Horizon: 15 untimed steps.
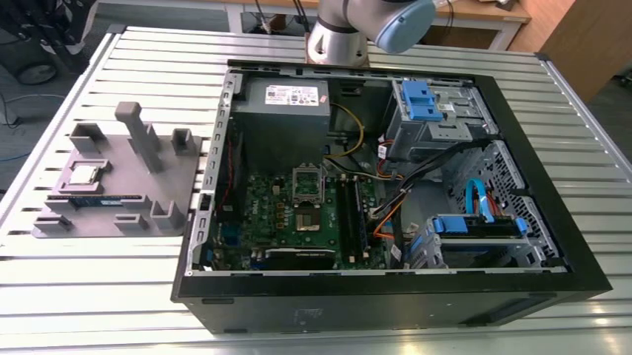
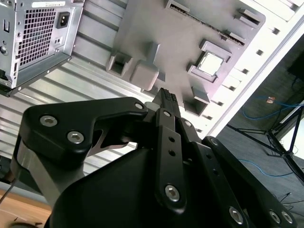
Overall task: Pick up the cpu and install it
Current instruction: 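Reach for the cpu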
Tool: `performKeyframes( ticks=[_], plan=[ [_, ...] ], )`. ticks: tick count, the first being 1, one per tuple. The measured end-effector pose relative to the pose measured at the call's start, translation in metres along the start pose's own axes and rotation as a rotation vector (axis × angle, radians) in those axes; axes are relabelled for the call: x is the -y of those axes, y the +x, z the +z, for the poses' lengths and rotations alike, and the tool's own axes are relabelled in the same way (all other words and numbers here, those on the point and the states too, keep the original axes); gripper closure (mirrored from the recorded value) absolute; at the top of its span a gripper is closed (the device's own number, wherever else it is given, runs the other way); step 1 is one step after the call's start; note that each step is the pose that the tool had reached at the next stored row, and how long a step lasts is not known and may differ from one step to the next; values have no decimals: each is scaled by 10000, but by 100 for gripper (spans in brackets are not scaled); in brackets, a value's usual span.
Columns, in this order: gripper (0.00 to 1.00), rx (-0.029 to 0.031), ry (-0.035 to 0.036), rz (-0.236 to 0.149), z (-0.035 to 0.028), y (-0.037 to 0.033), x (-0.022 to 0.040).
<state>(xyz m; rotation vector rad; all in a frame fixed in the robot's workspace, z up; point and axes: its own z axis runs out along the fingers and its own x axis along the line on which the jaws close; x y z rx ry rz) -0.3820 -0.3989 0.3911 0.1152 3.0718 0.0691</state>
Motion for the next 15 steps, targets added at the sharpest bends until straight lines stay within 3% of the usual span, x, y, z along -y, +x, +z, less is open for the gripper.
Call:
performKeyframes(
  ticks=[10, 15],
  plan=[
    [89, -1, 3, 0, 33, 124, 11],
    [89, 0, 3, -1, 37, 136, 12]
  ],
)
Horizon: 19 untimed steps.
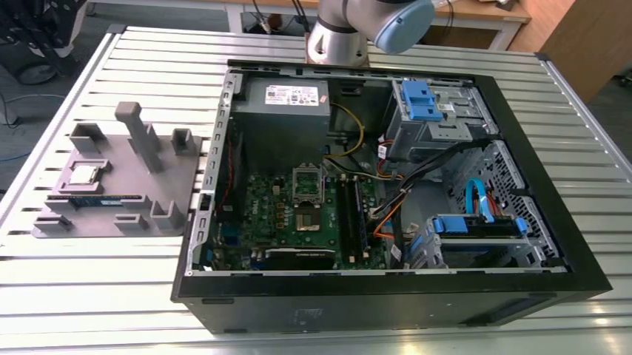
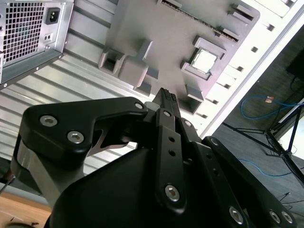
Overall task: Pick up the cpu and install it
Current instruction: 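Reach for the cpu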
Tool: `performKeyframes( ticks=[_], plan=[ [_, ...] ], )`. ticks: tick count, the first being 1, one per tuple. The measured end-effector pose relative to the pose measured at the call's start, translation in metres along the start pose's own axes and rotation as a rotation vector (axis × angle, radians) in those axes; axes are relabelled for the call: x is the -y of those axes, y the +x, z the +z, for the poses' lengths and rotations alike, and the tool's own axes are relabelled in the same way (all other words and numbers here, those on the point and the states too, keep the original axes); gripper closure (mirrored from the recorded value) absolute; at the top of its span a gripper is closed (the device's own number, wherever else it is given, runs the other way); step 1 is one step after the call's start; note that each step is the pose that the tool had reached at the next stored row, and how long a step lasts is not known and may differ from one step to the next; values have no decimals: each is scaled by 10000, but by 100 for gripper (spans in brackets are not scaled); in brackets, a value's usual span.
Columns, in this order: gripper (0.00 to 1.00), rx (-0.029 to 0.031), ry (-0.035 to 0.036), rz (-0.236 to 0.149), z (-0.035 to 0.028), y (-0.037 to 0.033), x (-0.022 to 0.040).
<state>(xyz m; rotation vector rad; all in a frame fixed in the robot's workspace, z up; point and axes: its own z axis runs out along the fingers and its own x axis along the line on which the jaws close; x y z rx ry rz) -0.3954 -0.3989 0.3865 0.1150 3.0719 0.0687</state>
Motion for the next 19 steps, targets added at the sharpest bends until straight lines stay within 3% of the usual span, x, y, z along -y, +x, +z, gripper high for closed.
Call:
performKeyframes(
  ticks=[3, 9, 16, 17, 19],
  plan=[
    [89, -7, 0, 0, 0, 1, 0],
    [89, -371, 29, 16, 17, 3, 1],
    [89, -769, 59, 33, 82, 8, 5],
    [89, -806, 62, 35, 88, 8, 5],
    [89, -817, 64, 36, 89, 9, 5]
  ],
)
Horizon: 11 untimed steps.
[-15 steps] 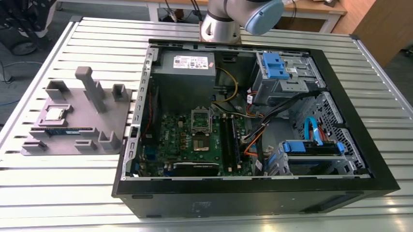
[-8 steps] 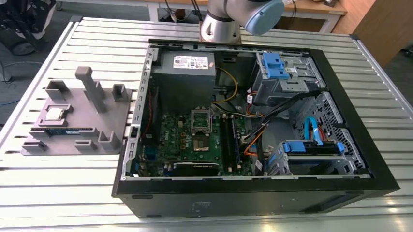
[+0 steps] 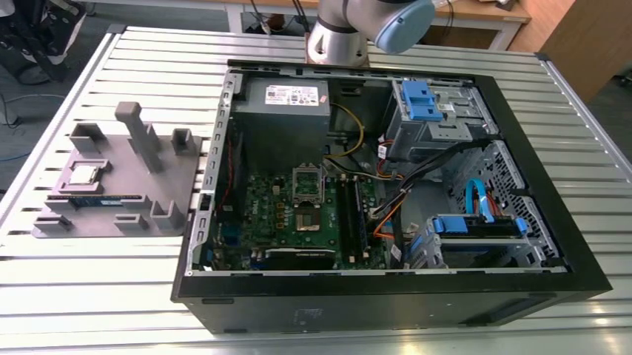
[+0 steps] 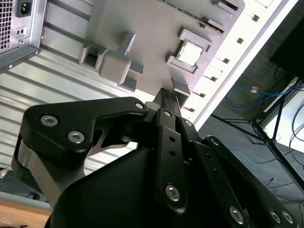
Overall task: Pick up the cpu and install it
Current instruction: 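Reach for the cpu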
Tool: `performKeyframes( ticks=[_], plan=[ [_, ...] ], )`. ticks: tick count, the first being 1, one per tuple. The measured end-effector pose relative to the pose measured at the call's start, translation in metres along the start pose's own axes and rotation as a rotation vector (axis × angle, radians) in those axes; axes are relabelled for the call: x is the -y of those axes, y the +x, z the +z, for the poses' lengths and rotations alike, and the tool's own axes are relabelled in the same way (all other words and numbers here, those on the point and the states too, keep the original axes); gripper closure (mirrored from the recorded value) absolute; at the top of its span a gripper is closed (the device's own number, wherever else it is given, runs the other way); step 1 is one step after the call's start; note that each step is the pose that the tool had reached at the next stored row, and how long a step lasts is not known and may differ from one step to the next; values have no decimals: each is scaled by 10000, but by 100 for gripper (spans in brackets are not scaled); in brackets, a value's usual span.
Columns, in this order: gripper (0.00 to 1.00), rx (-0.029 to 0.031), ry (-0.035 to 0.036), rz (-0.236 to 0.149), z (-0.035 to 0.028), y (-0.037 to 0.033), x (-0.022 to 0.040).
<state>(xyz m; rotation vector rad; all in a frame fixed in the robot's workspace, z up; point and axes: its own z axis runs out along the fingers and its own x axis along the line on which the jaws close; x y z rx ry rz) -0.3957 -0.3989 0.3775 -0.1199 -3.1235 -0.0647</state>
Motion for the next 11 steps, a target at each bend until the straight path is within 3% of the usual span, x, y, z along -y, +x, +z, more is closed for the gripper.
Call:
performKeyframes(
  ticks=[5, 11],
  plan=[
    [89, 2, -2, -2, 5, 0, 1],
    [89, 1, -1, -2, 73, 24, 14]
  ],
)
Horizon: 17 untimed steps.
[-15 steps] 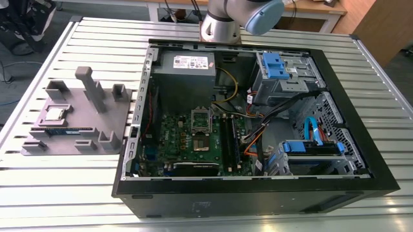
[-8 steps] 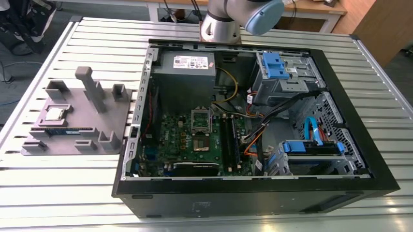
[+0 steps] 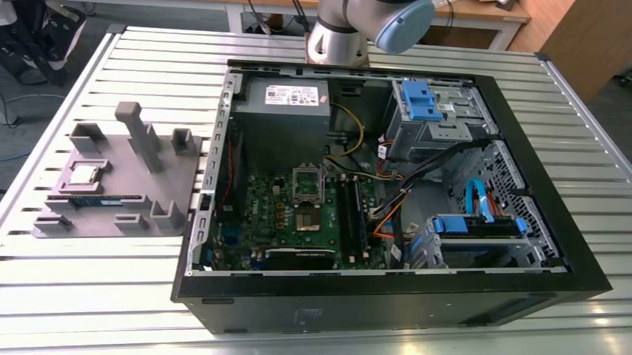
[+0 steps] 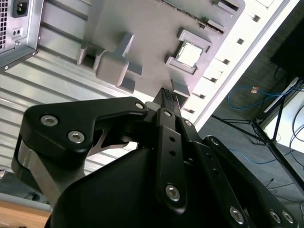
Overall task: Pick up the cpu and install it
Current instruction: 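Reach for the cpu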
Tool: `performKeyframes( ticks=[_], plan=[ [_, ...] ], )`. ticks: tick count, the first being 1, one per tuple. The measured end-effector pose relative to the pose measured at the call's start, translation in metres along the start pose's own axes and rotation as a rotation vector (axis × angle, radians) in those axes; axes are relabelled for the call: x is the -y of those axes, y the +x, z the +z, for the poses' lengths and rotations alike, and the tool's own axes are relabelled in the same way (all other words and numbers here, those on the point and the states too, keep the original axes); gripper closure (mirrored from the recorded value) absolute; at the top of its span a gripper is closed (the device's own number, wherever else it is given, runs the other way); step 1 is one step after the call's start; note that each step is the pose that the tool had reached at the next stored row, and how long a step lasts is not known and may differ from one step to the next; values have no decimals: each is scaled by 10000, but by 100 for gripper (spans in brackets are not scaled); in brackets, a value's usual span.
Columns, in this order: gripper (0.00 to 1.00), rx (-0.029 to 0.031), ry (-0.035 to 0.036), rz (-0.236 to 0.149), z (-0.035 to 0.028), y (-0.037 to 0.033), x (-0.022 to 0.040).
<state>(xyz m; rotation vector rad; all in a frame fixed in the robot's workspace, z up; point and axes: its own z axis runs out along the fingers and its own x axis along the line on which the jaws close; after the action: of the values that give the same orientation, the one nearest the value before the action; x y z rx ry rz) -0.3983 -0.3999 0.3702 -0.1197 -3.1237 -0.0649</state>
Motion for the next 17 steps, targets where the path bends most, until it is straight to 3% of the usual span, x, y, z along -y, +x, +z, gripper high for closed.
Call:
performKeyframes(
  ticks=[10, 17],
  plan=[
    [89, 1, 11, 1, 151, 55, 20],
    [89, 2, 20, 0, 211, 77, 24]
  ],
)
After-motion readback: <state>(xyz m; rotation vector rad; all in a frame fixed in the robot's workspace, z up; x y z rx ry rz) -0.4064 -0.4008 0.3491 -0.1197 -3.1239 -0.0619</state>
